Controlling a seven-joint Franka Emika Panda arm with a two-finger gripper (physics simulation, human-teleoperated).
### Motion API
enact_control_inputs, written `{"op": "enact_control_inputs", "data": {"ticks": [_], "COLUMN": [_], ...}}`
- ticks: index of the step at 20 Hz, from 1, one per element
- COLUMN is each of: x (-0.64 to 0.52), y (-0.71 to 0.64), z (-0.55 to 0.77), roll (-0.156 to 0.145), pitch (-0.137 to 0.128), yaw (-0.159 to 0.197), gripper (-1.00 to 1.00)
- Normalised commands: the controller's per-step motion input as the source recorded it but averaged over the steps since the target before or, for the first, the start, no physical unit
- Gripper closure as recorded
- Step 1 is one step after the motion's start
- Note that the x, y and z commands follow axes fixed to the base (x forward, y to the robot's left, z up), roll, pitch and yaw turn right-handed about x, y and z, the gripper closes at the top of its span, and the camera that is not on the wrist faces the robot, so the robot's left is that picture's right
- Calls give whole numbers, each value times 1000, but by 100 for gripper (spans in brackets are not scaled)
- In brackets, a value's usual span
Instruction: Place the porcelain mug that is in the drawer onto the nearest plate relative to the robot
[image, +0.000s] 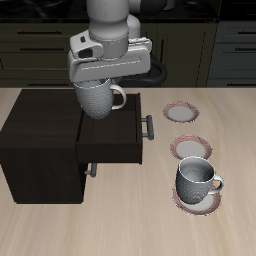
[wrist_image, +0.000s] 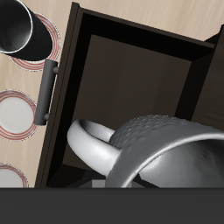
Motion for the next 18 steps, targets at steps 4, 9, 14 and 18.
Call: {"op": "enact_control_inputs", "data": {"ticks": [4,9,14,18], "x": [-387,-362,-360,-290], "y": [95,88,184,390], "z": [666,478,270,-63], "roll": [-3,-31,-20,-42], "pitch": [-119,-89,-57,-30], "yaw": [-1,-31,-49,-82], "gripper": [100,100,100,100]}}
